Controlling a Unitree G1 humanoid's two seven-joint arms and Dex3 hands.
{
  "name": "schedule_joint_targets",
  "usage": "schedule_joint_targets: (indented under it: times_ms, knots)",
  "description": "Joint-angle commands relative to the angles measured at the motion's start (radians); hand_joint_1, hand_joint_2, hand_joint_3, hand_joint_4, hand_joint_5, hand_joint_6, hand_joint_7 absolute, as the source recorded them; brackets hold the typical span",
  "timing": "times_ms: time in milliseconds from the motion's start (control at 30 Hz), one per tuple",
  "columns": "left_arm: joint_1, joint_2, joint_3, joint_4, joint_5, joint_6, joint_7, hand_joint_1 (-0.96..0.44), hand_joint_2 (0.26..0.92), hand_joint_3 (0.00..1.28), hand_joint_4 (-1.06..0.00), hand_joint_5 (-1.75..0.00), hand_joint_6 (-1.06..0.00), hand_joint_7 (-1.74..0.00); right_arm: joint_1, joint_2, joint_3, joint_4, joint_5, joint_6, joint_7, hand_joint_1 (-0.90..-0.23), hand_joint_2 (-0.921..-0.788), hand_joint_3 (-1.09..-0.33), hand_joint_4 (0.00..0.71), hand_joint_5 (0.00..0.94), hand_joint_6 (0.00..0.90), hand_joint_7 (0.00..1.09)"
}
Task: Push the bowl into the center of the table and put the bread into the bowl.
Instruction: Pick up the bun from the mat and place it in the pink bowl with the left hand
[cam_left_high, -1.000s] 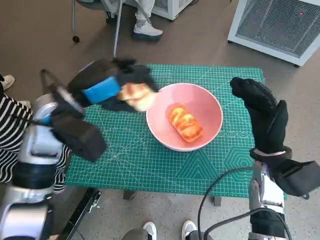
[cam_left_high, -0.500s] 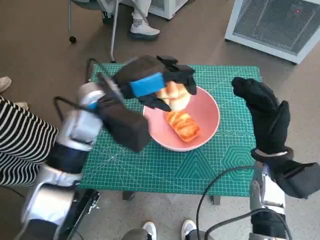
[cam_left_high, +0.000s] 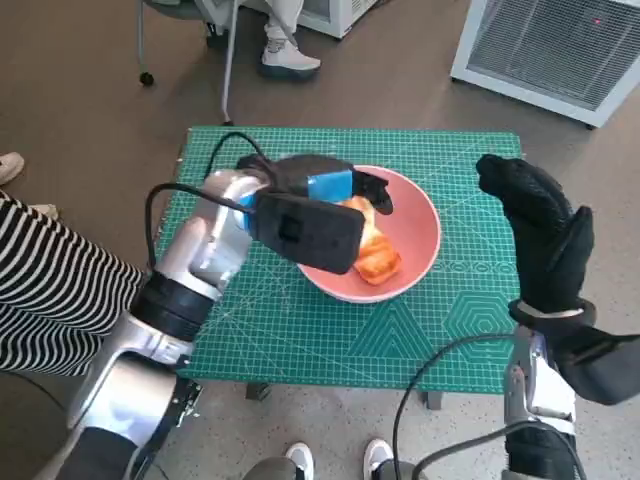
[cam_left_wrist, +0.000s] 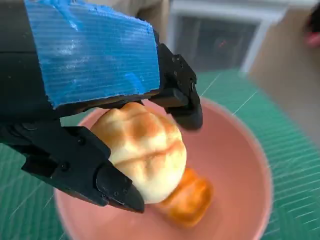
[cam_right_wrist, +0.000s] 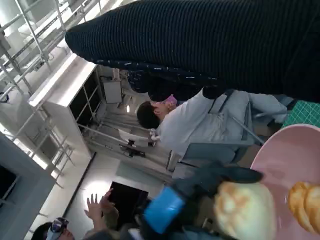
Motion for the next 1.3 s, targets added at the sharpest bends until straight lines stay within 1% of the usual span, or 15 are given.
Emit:
schedule_joint_targets:
  times_ms: [33, 133, 267, 533, 667, 867, 933, 1033, 1067, 1133, 1200, 1233, 1300]
  knots:
    - [0.013, 0.011, -0.004, 0.000, 0.000, -0.094, 0.048, 0.00, 0.738, 0.05, -0.17, 0.00, -0.28, -0.04, 0.024, -0.005, 0.000, 0.004, -0.022, 0.004, -0.015, -0.808, -0.921, -0.718, 0.208, 0.006, 0.051, 0.60]
    - [0.020, 0.011, 0.006, 0.022, -0.016, -0.135, 0.062, -0.06, 0.723, 0.04, -0.14, 0.00, -0.26, -0.02, 0.021, -0.003, 0.001, 0.007, -0.026, 0.005, -0.019, -0.809, -0.921, -0.719, 0.208, 0.006, 0.052, 0.60]
    - [0.027, 0.017, 0.014, 0.025, -0.031, -0.155, 0.061, -0.09, 0.713, 0.03, -0.12, 0.00, -0.25, -0.01, 0.018, 0.000, 0.002, 0.009, -0.027, 0.005, -0.021, -0.809, -0.921, -0.719, 0.208, 0.005, 0.052, 0.60]
    - [0.036, 0.042, 0.026, -0.037, -0.030, -0.116, 0.017, -0.13, 0.704, 0.02, -0.10, 0.00, -0.24, 0.00, 0.009, -0.002, 0.002, 0.014, -0.023, 0.011, -0.019, -0.807, -0.921, -0.719, 0.209, 0.005, 0.054, 0.60]
    - [0.040, 0.065, 0.051, -0.084, -0.052, -0.089, -0.017, -0.14, 0.703, 0.01, -0.08, 0.00, -0.22, 0.00, 0.004, -0.004, 0.002, 0.008, -0.018, 0.021, -0.016, -0.807, -0.921, -0.718, 0.210, 0.005, 0.056, 0.60]
    - [0.058, 0.096, 0.124, -0.152, -0.147, -0.055, -0.074, -0.14, 0.704, 0.01, -0.05, 0.00, -0.20, 0.00, -0.005, -0.012, 0.000, -0.006, -0.013, 0.034, -0.014, -0.808, -0.921, -0.716, 0.211, 0.005, 0.058, 0.59]
    - [0.073, 0.101, 0.164, -0.177, -0.201, -0.044, -0.088, -0.15, 0.705, 0.01, -0.04, 0.00, -0.19, 0.00, -0.009, -0.015, -0.001, -0.016, -0.014, 0.040, -0.016, -0.808, -0.921, -0.716, 0.212, 0.005, 0.059, 0.59]
    - [0.103, 0.099, 0.230, -0.205, -0.288, -0.053, -0.087, -0.18, 0.712, 0.01, -0.03, 0.00, -0.19, 0.00, -0.015, -0.021, -0.004, -0.032, -0.018, 0.050, -0.021, -0.808, -0.921, -0.720, 0.213, 0.005, 0.061, 0.59]
    - [0.111, 0.098, 0.245, -0.212, -0.309, -0.058, -0.084, -0.20, 0.723, 0.02, -0.03, 0.00, -0.19, 0.00, -0.017, -0.023, -0.005, -0.037, -0.018, 0.053, -0.022, -0.807, -0.921, -0.723, 0.213, 0.005, 0.061, 0.59]
    - [0.136, 0.084, 0.299, -0.202, -0.378, -0.114, -0.058, -0.23, 0.740, 0.02, -0.03, 0.00, -0.19, 0.00, -0.022, -0.028, -0.007, -0.054, -0.023, 0.063, -0.028, -0.806, -0.921, -0.727, 0.214, 0.005, 0.061, 0.59]
    - [0.161, 0.062, 0.347, -0.182, -0.443, -0.177, -0.032, -0.29, 0.774, 0.04, -0.06, -0.01, -0.20, 0.00, -0.027, -0.033, -0.009, -0.072, -0.026, 0.074, -0.035, -0.805, -0.921, -0.732, 0.215, 0.006, 0.063, 0.58]
    - [0.179, 0.039, 0.381, -0.169, -0.490, -0.215, -0.019, -0.30, 0.781, 0.04, -0.07, -0.01, -0.20, -0.01, -0.031, -0.036, -0.010, -0.083, -0.030, 0.081, -0.041, -0.805, -0.921, -0.733, 0.215, 0.006, 0.063, 0.58]
    - [0.208, -0.001, 0.428, -0.156, -0.561, -0.272, 0.006, -0.36, 0.825, 0.04, -0.11, -0.02, -0.23, -0.02, -0.038, -0.041, -0.011, -0.102, -0.036, 0.094, -0.052, -0.804, -0.921, -0.736, 0.216, 0.006, 0.064, 0.58]
